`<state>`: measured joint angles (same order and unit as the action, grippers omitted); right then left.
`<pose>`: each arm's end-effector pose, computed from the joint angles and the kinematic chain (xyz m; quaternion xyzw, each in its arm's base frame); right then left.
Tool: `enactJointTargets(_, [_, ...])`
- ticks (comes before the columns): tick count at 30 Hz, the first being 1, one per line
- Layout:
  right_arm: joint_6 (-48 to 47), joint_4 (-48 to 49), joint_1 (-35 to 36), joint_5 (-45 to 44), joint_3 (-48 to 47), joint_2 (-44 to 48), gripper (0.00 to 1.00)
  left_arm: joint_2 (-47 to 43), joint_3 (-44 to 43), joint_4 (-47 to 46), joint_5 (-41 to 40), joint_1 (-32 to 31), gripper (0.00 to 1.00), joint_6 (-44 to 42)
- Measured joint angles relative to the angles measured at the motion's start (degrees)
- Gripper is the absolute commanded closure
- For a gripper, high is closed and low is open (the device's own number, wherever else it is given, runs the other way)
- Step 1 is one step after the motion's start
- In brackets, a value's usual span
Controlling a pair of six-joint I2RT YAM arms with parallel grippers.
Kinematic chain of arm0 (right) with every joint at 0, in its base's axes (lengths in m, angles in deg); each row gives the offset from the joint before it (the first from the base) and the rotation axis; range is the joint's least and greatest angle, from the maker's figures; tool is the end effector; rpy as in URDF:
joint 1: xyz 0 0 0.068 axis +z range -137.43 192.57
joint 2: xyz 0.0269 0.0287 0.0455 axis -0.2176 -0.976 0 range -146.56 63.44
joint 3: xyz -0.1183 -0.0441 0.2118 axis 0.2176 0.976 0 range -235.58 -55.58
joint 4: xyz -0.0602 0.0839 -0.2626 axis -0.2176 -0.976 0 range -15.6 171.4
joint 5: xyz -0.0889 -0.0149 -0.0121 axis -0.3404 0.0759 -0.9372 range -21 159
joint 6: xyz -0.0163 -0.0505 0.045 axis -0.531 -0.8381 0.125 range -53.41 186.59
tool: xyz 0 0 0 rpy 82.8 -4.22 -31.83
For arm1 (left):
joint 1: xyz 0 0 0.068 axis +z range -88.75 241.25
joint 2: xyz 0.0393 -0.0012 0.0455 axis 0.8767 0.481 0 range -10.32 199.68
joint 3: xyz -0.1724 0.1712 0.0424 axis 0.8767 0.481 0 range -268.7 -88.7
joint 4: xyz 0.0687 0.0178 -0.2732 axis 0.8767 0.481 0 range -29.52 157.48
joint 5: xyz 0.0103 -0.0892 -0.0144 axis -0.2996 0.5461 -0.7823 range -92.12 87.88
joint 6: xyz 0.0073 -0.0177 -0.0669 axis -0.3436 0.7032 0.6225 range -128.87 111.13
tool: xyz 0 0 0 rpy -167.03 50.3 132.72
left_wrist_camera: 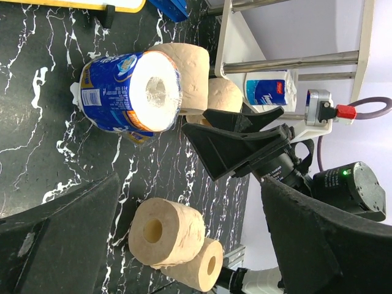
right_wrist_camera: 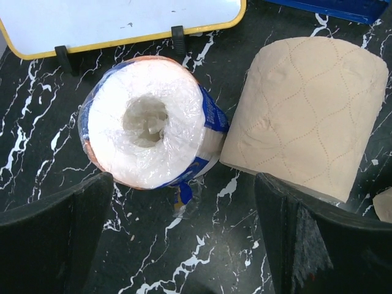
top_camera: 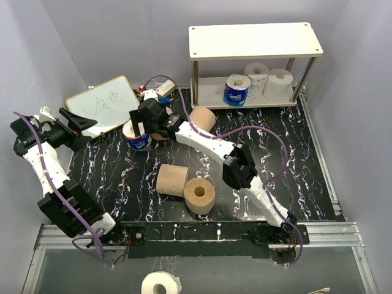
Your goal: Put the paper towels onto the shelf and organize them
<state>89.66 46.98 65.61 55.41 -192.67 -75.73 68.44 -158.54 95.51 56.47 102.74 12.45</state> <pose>0.3545 0.4490 0.2419 -0.1778 0.8703 0.1924 0.4171 0.2728 0.1768 0.2919 -0.2549 0.7848 -0.3835 0.4147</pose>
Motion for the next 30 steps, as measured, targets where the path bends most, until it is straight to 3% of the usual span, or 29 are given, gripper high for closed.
enactJointTargets(11, [2.54, 0.76, 1.14, -3.34, -0.79, -2.01, 0.11, 0.0, 1.64, -1.79, 1.51, 0.0, 0.02, 0.35])
enactJointTargets(30, [8.66, 8.22, 2.6, -7.21, -1.84, -7.85, 0.34, 0.0, 2.51, -1.55, 3.5, 0.0, 0.02, -1.84])
